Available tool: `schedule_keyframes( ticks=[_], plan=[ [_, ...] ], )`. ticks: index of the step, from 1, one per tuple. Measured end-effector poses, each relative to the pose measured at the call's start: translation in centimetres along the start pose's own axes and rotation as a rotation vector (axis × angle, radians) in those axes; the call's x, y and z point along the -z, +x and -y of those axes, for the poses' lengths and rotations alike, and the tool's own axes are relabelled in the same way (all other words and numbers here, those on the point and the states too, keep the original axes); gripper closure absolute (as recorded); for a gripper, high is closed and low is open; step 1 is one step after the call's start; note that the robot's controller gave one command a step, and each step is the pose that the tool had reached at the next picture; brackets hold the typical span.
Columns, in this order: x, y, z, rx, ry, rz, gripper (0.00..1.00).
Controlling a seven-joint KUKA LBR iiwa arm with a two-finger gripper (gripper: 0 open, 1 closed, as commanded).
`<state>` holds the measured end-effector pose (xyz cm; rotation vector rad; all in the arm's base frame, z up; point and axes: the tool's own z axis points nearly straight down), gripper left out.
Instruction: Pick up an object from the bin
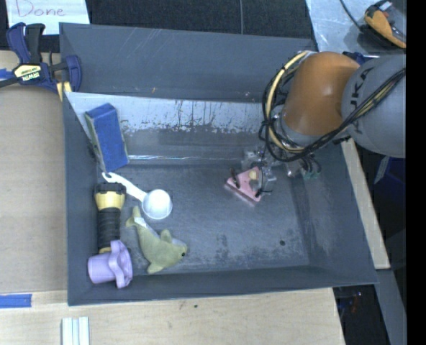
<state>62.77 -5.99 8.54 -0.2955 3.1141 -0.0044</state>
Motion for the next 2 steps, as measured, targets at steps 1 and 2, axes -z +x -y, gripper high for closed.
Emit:
schedule_keyframes(
  ticks=[1,2],
  plan=[
    [3.7,0.0,0.0,-0.001,0.000,-0.001,1.00],
    [7.2,-0.1,0.1,-0.001,0.000,0.001,1.00]
  ],
)
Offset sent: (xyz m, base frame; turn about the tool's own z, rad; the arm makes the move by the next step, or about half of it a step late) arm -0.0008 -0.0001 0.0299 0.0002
